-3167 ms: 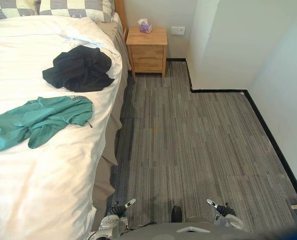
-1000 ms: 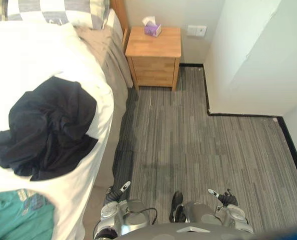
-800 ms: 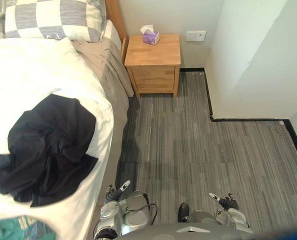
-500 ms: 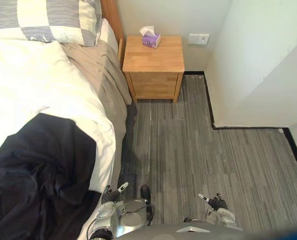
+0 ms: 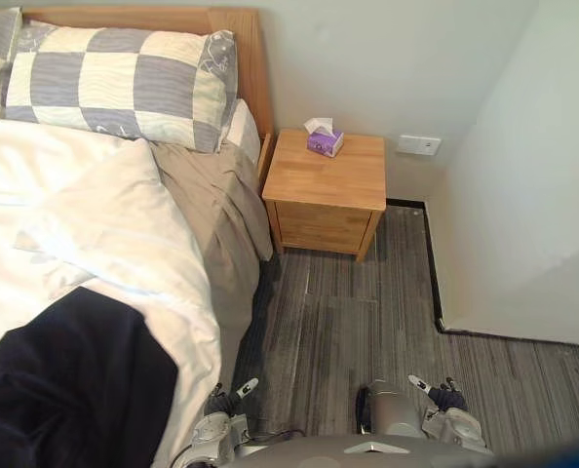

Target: Tidy the bed and pick cloth on bed and put in laundry

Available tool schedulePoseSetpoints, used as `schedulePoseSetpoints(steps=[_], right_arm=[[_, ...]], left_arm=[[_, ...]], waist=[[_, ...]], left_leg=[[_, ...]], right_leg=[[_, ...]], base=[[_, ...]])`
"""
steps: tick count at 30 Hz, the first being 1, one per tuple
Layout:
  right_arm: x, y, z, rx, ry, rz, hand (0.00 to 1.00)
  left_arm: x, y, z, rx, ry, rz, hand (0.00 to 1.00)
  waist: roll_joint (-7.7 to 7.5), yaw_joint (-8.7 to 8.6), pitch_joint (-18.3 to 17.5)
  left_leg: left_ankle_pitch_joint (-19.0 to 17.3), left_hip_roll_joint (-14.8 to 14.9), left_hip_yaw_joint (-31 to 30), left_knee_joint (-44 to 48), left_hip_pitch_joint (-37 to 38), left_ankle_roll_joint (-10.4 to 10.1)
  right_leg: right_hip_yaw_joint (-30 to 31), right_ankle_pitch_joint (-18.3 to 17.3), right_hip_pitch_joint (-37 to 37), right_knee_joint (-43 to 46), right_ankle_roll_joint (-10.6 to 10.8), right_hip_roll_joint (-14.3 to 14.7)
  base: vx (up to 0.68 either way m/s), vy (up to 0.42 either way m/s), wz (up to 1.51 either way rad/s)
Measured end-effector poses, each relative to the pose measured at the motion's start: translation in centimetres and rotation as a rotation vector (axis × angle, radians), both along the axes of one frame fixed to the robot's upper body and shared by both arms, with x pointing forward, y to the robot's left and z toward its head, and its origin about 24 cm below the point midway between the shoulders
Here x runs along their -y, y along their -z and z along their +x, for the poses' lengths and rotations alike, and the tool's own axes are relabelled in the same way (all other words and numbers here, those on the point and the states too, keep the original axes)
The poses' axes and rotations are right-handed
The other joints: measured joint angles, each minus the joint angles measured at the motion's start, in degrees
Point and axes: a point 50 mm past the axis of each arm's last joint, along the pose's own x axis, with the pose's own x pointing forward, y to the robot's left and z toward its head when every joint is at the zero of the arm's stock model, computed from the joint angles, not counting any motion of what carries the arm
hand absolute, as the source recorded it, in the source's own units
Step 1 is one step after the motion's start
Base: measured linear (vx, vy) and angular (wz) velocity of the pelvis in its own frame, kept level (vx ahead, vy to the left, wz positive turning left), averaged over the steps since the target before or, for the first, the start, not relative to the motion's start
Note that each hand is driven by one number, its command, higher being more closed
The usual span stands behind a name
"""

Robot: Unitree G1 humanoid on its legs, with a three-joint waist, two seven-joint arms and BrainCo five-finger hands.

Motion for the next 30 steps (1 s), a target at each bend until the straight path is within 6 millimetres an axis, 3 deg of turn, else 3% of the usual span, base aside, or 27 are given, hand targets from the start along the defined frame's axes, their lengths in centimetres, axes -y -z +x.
schedulePoseSetpoints(steps=[3,5,7,10,12,15,16,17,18,19,21,22,24,25,28,29,30], right_arm=[[-0.6,0.0,0.5,0.009,-0.014,0.013,0.00],[-0.6,0.0,0.4,0.001,-0.029,0.008,0.00],[-1.0,0.2,0.0,-0.016,-0.053,0.011,0.00],[-1.1,0.2,0.0,-0.015,-0.094,-0.003,0.00],[-0.8,0.2,-0.2,-0.021,-0.093,-0.010,0.00],[-1.1,0.3,-0.3,-0.030,-0.111,-0.011,0.00],[-1.1,0.3,-0.3,-0.035,-0.114,-0.011,0.00],[-1.1,0.3,-0.2,-0.043,-0.121,-0.013,0.00],[-1.4,0.4,-0.2,-0.049,-0.122,-0.005,0.00],[-1.7,0.7,-0.5,-0.071,-0.123,0.009,0.00],[-2.6,1.0,-0.7,-0.094,-0.127,0.036,0.00],[-2.7,1.1,-0.8,-0.106,-0.123,0.043,0.00],[-2.8,1.4,-1.6,-0.130,-0.081,0.063,0.00],[-2.8,1.4,-1.6,-0.132,-0.081,0.065,0.00],[-3.1,1.5,-1.6,-0.130,-0.078,0.074,0.00],[-2.5,1.4,-1.8,-0.133,-0.053,0.066,0.00],[-2.2,1.4,-1.9,-0.134,-0.043,0.062,0.00]], left_arm=[[0.3,-0.1,0.3,0.015,-0.031,-0.009,0.00],[0.7,-0.1,0.4,0.023,-0.037,-0.019,0.00],[0.4,-0.3,0.7,0.049,-0.054,-0.017,0.00],[-0.2,-0.7,1.0,0.090,-0.103,-0.014,0.00],[0.2,-0.7,0.9,0.100,-0.131,-0.035,0.00],[0.0,-0.7,0.8,0.107,-0.136,-0.029,0.00],[-0.1,-0.8,0.9,0.110,-0.140,-0.028,0.00],[-0.1,-0.7,0.8,0.105,-0.146,-0.033,0.00],[-0.3,-0.7,0.8,0.104,-0.139,-0.030,0.00],[-0.9,-0.8,0.9,0.105,-0.117,-0.009,0.00],[-1.7,-1.1,1.3,0.109,-0.053,0.026,0.00],[-2.0,-1.1,1.2,0.102,-0.041,0.033,0.00],[-1.9,-1.0,1.2,0.086,0.014,0.026,0.00],[-1.9,-1.0,1.1,0.085,0.027,0.021,0.00],[-1.7,-0.9,1.0,0.079,0.063,0.010,0.00],[-1.1,-0.7,1.0,0.076,0.072,-0.005,0.00],[-1.0,-0.7,1.0,0.074,0.083,-0.009,0.00]], waist=[[0.31,-0.57,0.4],[0.60,-0.43,0.3],[0.23,-0.08,0.7],[-0.04,0.32,0.3],[0.71,1.03,0.0],[0.17,1.45,-0.1],[0.20,1.40,-0.1],[0.28,1.29,-0.1],[-0.35,1.43,-0.2],[-1.82,1.26,-0.8],[-4.26,1.69,-0.6],[-4.60,1.41,-0.5],[-5.08,0.84,-0.5],[-5.26,0.77,-0.7],[-4.96,0.66,-1.5],[-3.31,-0.19,-1.5],[-3.25,-0.41,-1.4]], left_leg=[[5.1,0.6,1.5,-1.1,1.9,-1.3],[7.2,2.0,1.2,-0.1,2.8,-1.7],[7.4,3.7,0.7,9.0,0.6,-2.1],[9.2,6.9,-1.9,35.5,-11.7,-4.0],[6.7,9.1,2.9,40.7,-16.2,-3.1],[4.2,7.8,9.6,28.8,-18.9,-2.6],[5.4,6.5,10.9,21.9,-19.1,-2.2],[8.1,4.7,13.5,13.6,-19.2,-0.4],[8.2,3.8,14.5,11.6,-18.5,0.2],[10.5,0.9,15.3,8.0,-17.9,1.9],[12.1,-2.1,19.5,6.3,-18.3,3.5],[12.3,-2.5,21.9,6.7,-18.4,3.8],[12.8,-3.0,33.4,7.9,-17.7,4.6],[12.8,-3.1,35.0,7.9,-17.6,4.7],[14.5,-6.8,30.2,-1.4,-15.3,7.5],[13.8,-7.4,26.0,-5.8,-13.5,8.5],[13.8,-7.6,25.0,-6.6,-12.9,8.4]], right_leg=[[-1.4,-3.8,0.7,3.0,-2.1,0.0],[-2.8,-4.3,3.9,1.4,-2.8,1.0],[-4.4,-5.6,9.4,-2.8,-2.8,1.6],[-5.8,-6.3,15.6,-7.6,-2.8,2.1],[-6.7,-5.7,19.4,-11.0,-2.4,1.9],[-8.0,-4.7,22.8,-14.5,-0.8,-0.2],[-8.6,-4.4,23.6,-14.9,-0.1,-1.0],[-9.5,-4.3,24.1,-15.5,1.2,-1.6],[-9.8,-4.4,24.3,-15.6,2.1,-2.4],[-11.5,-3.8,24.2,-16.4,3.5,-4.0],[-14.3,-3.0,25.4,-18.0,4.7,-6.8],[-15.7,-2.7,26.4,-18.3,5.1,-7.5],[-21.6,-1.8,30.7,-18.0,5.8,-9.3],[-22.7,-1.6,31.2,-17.7,5.9,-9.3],[-28.0,-0.8,32.4,-15.2,5.9,-8.2],[-30.9,-0.9,31.3,-7.1,5.9,-8.4],[-30.9,-0.9,30.1,-2.1,5.8,-9.6]], base=[[0.31,-0.245,0.11],[0.30,-0.249,0.26],[0.18,-0.189,0.45],[0.12,-0.098,0.28],[0.19,0.001,0.05],[0.19,0.103,0.18],[0.30,0.236,0.32],[0.28,0.228,0.39],[0.27,0.219,0.66],[0.20,0.162,0.71],[0.21,0.213,0.79],[0.16,0.253,1.02],[0.06,0.222,1.26],[0.03,0.157,1.12],[0.03,0.060,1.13],[0.04,0.046,1.21],[0.09,0.046,1.37]])
